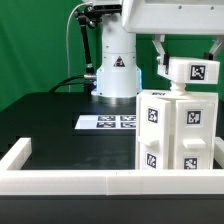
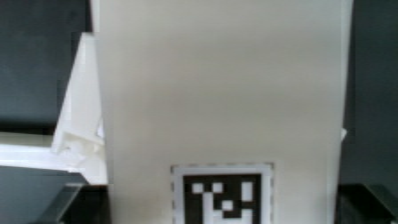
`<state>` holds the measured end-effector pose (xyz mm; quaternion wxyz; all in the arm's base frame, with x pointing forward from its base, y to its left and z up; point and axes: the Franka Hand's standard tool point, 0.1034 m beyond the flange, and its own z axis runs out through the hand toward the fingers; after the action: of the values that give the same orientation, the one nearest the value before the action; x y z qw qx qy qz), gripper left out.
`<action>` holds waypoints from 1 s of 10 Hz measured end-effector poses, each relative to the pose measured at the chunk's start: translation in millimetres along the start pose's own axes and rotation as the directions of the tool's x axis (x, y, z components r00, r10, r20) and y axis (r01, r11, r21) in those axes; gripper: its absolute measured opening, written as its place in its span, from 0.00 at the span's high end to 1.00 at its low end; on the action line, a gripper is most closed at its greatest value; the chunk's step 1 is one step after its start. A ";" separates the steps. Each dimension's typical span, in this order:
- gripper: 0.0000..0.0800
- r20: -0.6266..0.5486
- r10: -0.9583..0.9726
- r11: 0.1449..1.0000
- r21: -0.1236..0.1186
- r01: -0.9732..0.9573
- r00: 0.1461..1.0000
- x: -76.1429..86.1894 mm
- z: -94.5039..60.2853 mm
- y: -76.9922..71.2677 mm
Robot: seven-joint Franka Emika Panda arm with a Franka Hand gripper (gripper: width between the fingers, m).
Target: Assemble cabinet
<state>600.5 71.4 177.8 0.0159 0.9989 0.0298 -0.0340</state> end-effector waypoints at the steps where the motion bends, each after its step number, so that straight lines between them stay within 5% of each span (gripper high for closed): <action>1: 0.30 -0.003 -0.013 1.000 0.000 0.013 1.000 1.5 -0.2 1.1; 10: 0.30 -0.008 -0.034 0.999 -0.005 0.034 0.999 -5.7 16.1 18.3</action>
Offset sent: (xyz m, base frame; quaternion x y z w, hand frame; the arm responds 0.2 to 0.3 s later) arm -0.0124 -0.0181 -0.0042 -0.0182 -0.0076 -0.0298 0.9994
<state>594.9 52.2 162.8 0.0176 0.9983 0.0469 -0.0300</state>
